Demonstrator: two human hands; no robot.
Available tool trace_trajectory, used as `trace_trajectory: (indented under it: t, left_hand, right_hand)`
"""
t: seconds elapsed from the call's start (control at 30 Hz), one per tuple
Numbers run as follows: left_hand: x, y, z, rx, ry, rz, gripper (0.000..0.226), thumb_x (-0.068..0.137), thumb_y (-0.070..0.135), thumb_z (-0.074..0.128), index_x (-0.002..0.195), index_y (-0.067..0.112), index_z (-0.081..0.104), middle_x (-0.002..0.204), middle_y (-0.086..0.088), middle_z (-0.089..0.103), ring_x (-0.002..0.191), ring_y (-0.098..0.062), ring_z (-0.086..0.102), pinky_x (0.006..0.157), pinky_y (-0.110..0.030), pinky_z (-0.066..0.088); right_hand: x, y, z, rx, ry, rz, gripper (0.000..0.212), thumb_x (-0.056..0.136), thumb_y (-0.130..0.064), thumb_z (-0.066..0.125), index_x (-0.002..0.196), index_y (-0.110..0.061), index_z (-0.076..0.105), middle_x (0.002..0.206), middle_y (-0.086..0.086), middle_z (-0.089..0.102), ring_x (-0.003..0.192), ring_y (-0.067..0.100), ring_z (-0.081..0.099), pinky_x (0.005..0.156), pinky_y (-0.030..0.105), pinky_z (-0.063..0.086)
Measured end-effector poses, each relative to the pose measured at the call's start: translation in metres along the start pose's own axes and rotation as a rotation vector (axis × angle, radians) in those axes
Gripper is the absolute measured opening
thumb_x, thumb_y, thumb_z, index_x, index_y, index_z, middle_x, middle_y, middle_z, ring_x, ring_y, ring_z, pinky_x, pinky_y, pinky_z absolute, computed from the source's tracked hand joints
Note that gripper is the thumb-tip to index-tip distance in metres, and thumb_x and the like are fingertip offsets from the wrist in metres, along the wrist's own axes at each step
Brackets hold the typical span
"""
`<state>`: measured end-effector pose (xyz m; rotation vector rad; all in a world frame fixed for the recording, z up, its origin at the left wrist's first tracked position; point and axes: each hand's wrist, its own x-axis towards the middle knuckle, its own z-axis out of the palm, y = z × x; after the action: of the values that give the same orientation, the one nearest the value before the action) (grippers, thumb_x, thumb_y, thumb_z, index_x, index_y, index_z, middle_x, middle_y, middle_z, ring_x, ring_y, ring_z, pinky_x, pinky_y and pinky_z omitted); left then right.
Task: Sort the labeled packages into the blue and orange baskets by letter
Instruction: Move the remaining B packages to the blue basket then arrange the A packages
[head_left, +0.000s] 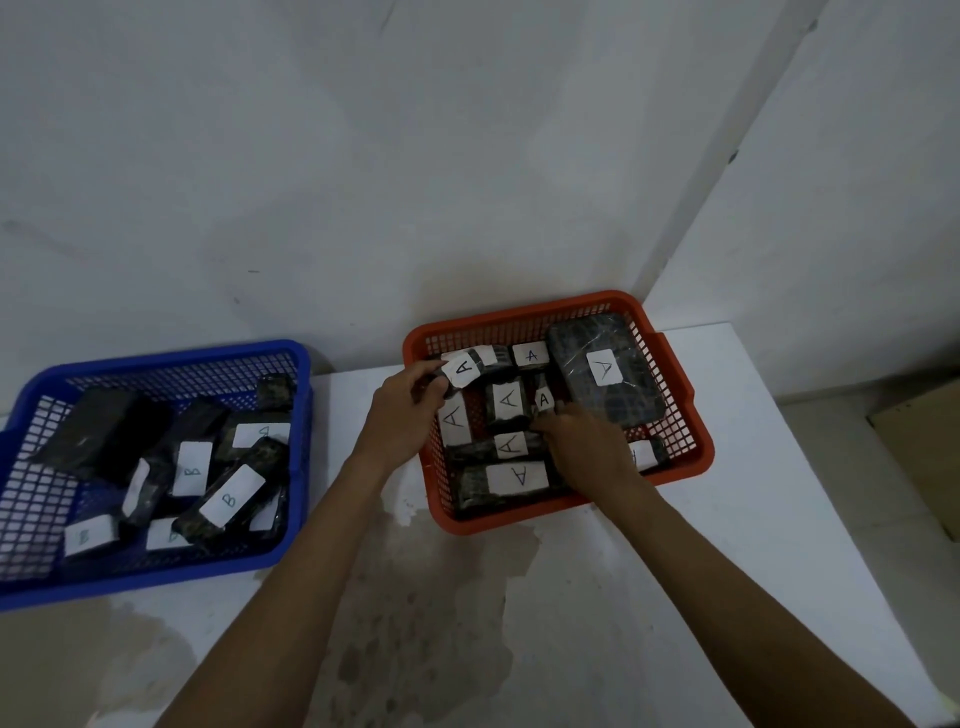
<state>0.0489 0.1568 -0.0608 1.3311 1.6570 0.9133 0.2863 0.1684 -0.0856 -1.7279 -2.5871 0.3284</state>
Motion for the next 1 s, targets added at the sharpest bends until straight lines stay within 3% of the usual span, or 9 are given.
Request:
trace_trajectory:
  t: [0.13,0.3,0.47,0.57,0.67,0.83,1.0]
  left_hand:
    - [-0.001,0.0,0.0,0.005,0.005,0.004,0.028,0.097,0.025,0.05,0.122,0.024,0.061,0.112,0.003,0.068,0.099,-0.009,0.065,0.092,-0.034,0.054]
    - [-0.001,0.003,-0.001,0.012,0.004,0.004,0.029,0.097,0.025,0.049,0.124,0.023,0.06,0.114,0.003,0.066,0.101,-0.011,0.065,0.091,-0.03,0.054]
    - [-0.004,0.006,0.009,0.196,0.006,0.119,0.027,0.096,0.025,0.053,0.121,0.022,0.061,0.114,0.005,0.064,0.096,-0.005,0.059,0.074,-0.006,0.041]
    - [-0.003,0.011,0.021,0.247,-0.039,0.176,0.027,0.094,0.023,0.056,0.12,0.02,0.061,0.117,0.001,0.067,0.098,-0.01,0.062,0.081,-0.018,0.049]
    - [0.001,0.013,0.034,0.431,0.006,0.146,0.022,0.094,0.021,0.056,0.114,0.014,0.063,0.107,-0.006,0.07,0.091,-0.018,0.065,0.076,-0.032,0.054]
    - [0.013,0.02,0.055,0.747,0.07,-0.025,0.017,0.095,0.011,0.048,0.099,0.001,0.061,0.094,-0.015,0.067,0.079,-0.026,0.063,0.06,-0.032,0.046]
    - [0.013,0.022,0.064,1.001,-0.053,-0.036,0.007,0.088,0.002,0.055,0.089,0.006,0.061,0.093,-0.01,0.068,0.081,-0.022,0.065,0.06,-0.028,0.041]
  right_hand:
    - [0.009,-0.007,0.0,-0.165,0.004,-0.029,0.028,0.098,-0.027,0.049,0.122,-0.031,0.063,0.107,0.004,0.064,0.084,0.02,0.065,0.07,0.031,0.052]
    - [0.01,-0.017,0.013,0.0,0.084,-0.023,0.024,0.095,-0.036,0.052,0.111,-0.028,0.068,0.113,0.0,0.065,0.094,0.02,0.063,0.071,0.034,0.053]
    - [0.007,-0.014,0.014,0.136,0.1,-0.005,0.02,0.093,-0.034,0.057,0.103,-0.025,0.071,0.105,0.0,0.067,0.094,0.017,0.062,0.07,0.033,0.054]
    - [0.003,0.0,-0.002,0.459,0.277,0.126,0.016,0.096,-0.027,0.056,0.098,-0.017,0.069,0.088,-0.002,0.068,0.072,0.007,0.06,0.066,0.028,0.055]
    - [-0.001,0.019,-0.017,0.572,0.387,0.208,0.019,0.098,-0.025,0.053,0.1,-0.014,0.068,0.09,-0.001,0.07,0.073,0.008,0.062,0.066,0.017,0.049]
    - [-0.01,0.037,-0.014,0.5,0.284,0.215,0.019,0.097,-0.024,0.054,0.102,-0.016,0.07,0.096,0.001,0.071,0.08,0.013,0.064,0.075,0.032,0.056]
    - [-0.015,0.042,-0.007,0.492,0.231,0.218,0.02,0.097,-0.025,0.054,0.104,-0.017,0.07,0.104,0.0,0.071,0.09,0.012,0.063,0.079,0.025,0.05]
